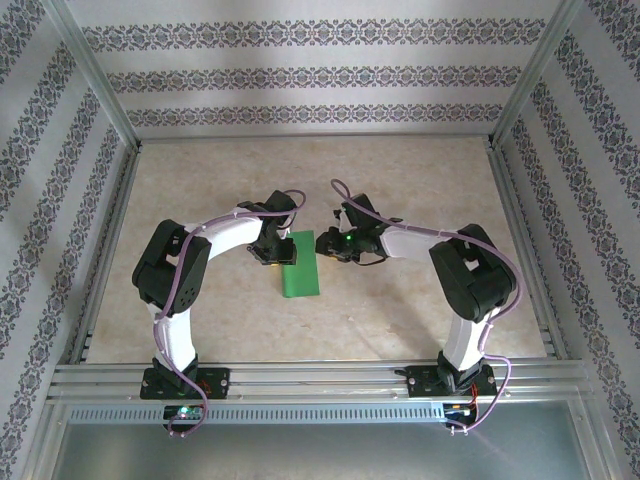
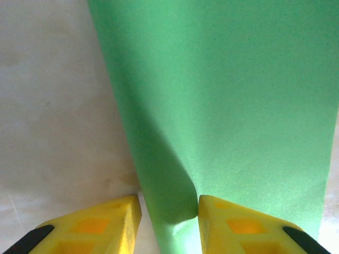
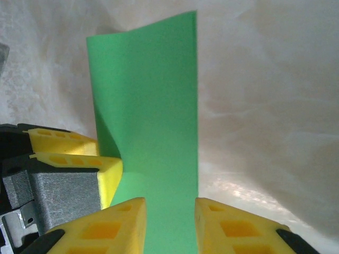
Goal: Fold a paper plane with a square sheet of paper (pick it up from the middle)
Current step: Hold the square sheet of paper at the center of the table.
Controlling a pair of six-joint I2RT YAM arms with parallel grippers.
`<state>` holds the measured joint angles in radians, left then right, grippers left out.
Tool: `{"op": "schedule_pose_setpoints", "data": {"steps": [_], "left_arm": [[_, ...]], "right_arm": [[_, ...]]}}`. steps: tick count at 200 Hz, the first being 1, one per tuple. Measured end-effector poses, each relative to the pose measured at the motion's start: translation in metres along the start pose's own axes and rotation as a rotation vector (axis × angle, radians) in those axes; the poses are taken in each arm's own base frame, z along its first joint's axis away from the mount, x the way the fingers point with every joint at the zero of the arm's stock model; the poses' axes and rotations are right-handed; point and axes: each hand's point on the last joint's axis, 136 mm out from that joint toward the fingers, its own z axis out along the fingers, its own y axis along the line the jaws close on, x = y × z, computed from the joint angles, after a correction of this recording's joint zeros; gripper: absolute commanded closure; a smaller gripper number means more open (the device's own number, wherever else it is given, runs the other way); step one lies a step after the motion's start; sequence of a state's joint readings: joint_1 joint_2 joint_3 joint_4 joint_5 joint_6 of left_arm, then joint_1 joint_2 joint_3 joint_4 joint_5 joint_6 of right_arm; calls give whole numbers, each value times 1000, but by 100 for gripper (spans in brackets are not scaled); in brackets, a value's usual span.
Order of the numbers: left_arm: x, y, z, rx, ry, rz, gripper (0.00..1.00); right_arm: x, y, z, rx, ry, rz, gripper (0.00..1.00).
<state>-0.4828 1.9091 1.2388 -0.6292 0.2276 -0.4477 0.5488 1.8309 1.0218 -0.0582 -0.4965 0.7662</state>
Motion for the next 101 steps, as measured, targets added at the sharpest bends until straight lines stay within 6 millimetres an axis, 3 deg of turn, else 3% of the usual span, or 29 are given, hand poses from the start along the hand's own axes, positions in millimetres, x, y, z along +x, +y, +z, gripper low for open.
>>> {"op": "schedule_pose_setpoints", "data": {"steps": [51,101], "left_arm": [[0,0,0,-1,2,0,64],[0,0,0,-1,3,3,64]], "right_arm": [[15,3,20,-4,61,8,76],[10,7,23,-13,61,4,78]]}}
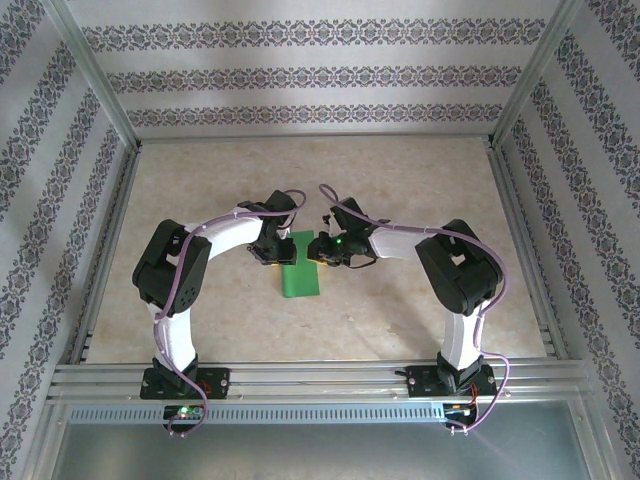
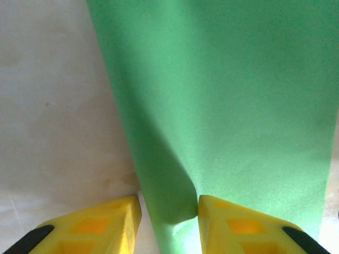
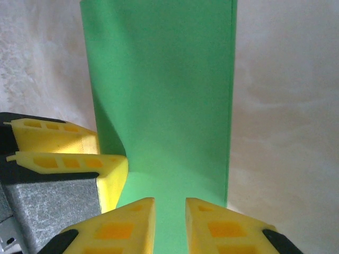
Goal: Fold a paper plane with a square sheet of paper (pick it up from the middle)
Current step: Hold the square sheet of paper at the center of the table.
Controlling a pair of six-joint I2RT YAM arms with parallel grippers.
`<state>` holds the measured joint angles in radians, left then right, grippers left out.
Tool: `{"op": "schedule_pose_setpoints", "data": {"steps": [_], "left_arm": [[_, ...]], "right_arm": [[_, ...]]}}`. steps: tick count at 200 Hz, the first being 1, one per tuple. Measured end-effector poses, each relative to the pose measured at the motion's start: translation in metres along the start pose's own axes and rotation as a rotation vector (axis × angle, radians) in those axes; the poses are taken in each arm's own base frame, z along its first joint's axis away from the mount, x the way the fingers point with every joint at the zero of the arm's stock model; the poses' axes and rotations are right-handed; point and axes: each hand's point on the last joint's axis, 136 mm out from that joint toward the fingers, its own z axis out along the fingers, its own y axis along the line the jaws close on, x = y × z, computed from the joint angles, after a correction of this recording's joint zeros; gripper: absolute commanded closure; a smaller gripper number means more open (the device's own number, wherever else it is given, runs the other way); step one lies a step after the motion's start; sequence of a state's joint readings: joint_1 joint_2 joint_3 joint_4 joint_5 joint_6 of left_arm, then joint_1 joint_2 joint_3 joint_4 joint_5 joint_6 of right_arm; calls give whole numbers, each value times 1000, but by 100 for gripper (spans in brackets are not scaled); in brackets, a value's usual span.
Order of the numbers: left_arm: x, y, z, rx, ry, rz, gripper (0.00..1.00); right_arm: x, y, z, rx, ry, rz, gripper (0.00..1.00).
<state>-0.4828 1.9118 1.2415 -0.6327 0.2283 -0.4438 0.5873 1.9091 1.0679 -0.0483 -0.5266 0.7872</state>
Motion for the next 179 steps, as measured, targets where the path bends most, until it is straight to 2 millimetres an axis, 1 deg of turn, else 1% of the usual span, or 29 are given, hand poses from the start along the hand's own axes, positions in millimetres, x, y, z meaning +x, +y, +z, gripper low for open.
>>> {"op": "schedule_pose_setpoints", "data": {"steps": [22,54,108,139,165,179], "left_arm": [[0,0,0,0,3,0,64],[0,0,0,0,4,-1,65],[0,0,0,-1,5,-1,65],[0,0,-1,-5,5,-1,65],[-2,-1,-6,-1,-8,-5,61],[-7,-3,-18,13,-40,-14,59]], "right_arm": [[-1,-2,4,6,7,1,79],[2,-10,11,25,35,16,79],[3,-16,10,66,43,6,80],[4,-20,13,76,51,12,82],[5,-21,13,79,53,12,83],[5,-21,13,80,54,11,83]]}}
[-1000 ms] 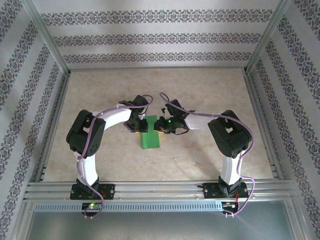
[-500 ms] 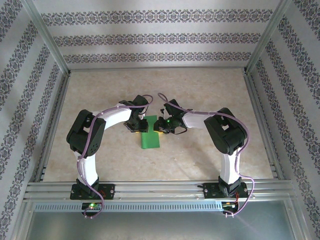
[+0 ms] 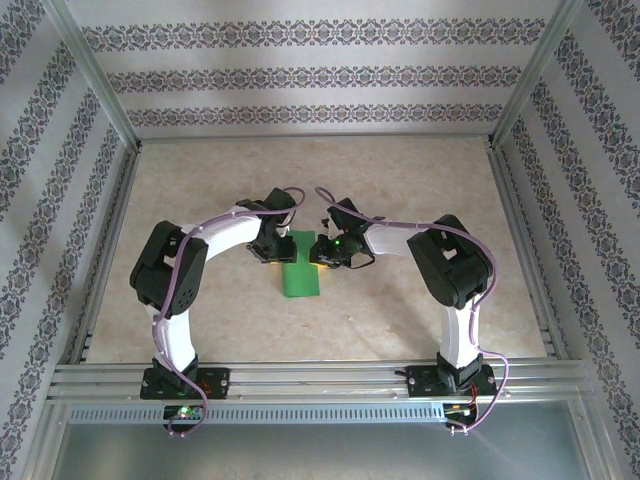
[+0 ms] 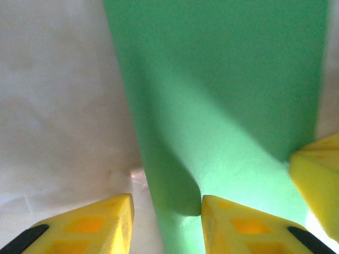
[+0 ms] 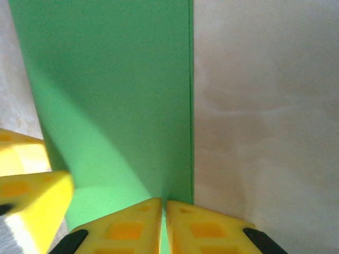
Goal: Fold a paper plane with a square sheet of paper (pick it up from the middle)
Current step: Hold the square sheet of paper at the center of the table, then first fold the square sheet of paper in half at the center of the table.
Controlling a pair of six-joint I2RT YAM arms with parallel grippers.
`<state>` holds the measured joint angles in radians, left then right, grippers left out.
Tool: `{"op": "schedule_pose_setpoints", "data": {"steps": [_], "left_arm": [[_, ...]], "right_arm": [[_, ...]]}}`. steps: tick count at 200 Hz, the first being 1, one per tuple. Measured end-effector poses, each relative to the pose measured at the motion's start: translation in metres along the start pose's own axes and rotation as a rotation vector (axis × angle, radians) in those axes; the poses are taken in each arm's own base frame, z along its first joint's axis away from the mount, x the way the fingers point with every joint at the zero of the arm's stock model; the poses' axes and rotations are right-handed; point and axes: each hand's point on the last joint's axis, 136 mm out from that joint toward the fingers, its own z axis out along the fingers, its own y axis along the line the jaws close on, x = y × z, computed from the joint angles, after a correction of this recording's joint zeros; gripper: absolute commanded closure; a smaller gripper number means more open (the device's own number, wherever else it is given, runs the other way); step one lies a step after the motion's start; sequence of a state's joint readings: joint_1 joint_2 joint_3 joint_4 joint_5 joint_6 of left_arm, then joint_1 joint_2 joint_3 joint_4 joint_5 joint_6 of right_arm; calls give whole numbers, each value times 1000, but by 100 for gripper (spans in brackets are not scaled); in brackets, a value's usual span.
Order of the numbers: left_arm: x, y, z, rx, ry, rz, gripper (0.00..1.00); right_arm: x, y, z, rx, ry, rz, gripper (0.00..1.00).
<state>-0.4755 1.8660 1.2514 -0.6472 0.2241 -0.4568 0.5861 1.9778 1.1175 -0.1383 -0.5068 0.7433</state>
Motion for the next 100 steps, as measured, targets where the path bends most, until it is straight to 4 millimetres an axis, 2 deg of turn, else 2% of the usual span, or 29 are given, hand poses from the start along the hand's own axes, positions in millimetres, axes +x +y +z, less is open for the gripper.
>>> {"op": "schedule_pose_setpoints", "data": {"steps": [29,46,55,70,100], "left_arm": [[-18,-17,-45,146,-135,-48,64],[-25,-33,-55,271,-165,-78,69],[-26,-41,-50,324,-152,-89,72],[-22,-50,-31,385,-95,-116,74],[-4,-44,4,378,14,-158,78]], "right_arm": [[0,-1,1,9,7,-3,84],[0,-2,1,23,15,1,84],[0,-2,1,28,18,3,85],[0,-3,1,38,24,6,85],[-1,-4,0,57,30,8,86]]}}
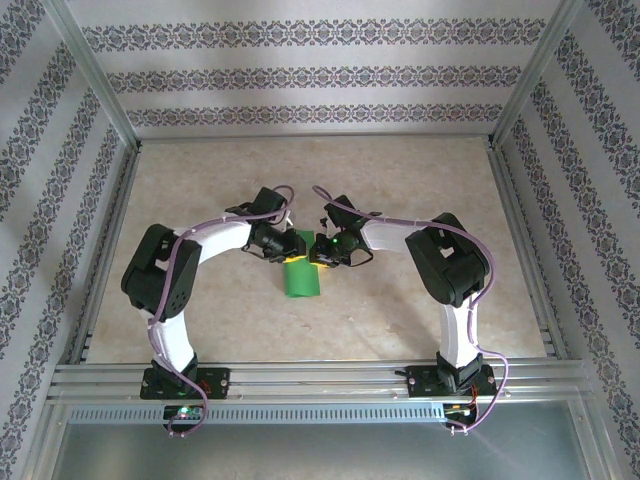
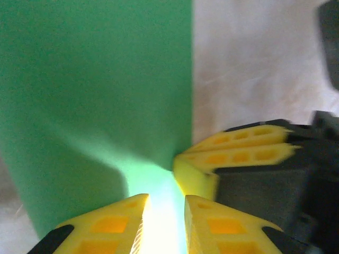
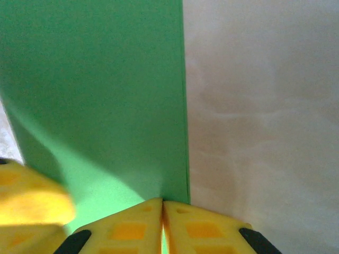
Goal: Fold a paper plane with a square sheet of paper (pick it up from the middle)
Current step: First fold the square sheet of paper in half at the center of the table.
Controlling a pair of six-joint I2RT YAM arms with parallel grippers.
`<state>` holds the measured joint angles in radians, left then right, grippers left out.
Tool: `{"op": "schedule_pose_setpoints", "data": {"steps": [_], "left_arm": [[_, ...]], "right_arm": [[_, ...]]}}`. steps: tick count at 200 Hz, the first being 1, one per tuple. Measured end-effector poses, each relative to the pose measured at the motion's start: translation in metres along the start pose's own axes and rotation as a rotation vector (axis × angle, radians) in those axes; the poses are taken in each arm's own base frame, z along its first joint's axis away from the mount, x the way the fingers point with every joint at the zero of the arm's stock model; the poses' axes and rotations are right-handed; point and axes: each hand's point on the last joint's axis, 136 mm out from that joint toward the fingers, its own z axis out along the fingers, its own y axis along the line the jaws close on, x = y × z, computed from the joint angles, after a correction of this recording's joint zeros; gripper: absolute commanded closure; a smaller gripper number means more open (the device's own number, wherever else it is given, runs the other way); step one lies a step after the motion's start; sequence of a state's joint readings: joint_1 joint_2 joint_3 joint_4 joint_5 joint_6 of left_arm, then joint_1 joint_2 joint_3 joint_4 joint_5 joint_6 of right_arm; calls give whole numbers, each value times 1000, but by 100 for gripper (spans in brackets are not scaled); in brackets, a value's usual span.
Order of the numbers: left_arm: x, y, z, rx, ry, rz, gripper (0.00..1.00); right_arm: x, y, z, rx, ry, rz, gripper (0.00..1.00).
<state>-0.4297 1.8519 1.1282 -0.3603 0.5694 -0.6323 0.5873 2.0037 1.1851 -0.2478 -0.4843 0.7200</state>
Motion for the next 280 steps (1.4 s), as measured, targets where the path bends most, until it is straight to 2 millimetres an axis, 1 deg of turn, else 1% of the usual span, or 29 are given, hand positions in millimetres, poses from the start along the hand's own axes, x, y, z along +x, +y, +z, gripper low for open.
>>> {"op": "schedule_pose_setpoints", "data": {"steps": [20,36,57,82,103,131,138,150,171,187,206,223,248,280], "left_arm": [[7,10,4,-28,30,-15,79],[8,16,4,-49,35,-12,79],[11,33,4,-74,42,-20,79],[11,41,0,-37,42,-19,79],[11,53,-8,-16,28,-34,79],[11,77,-29,-61,-9,-77,79],[10,79,-34,-73,-19,-84,79],[8,77,-42,-68,-39,-84,79],[8,55,-50,-29,-67,-46,79],[15,35,-44,1,-58,-11,79],[26,22,-29,18,-20,5,80],[34,24,-15,12,17,-9,79],[49,41,-3,-15,64,-51,80],[53,42,-2,9,52,-43,79]], "right_arm": [[0,0,0,14,1,-10,87],[0,0,0,25,-2,-13,87],[-1,-1,-1,34,-6,-15,87],[-2,0,0,41,-10,-24,88],[-2,1,2,42,-12,-29,88],[-2,1,1,45,-14,-30,88],[-2,1,1,45,-14,-32,88],[-2,1,1,45,-13,-33,88],[-2,1,2,48,-15,-35,88],[-2,1,2,48,-15,-35,88],[-2,1,2,48,-15,-35,88],[-2,1,1,48,-15,-35,88],[-2,1,1,49,-15,-38,88],[-3,1,1,52,-16,-41,88]]}}
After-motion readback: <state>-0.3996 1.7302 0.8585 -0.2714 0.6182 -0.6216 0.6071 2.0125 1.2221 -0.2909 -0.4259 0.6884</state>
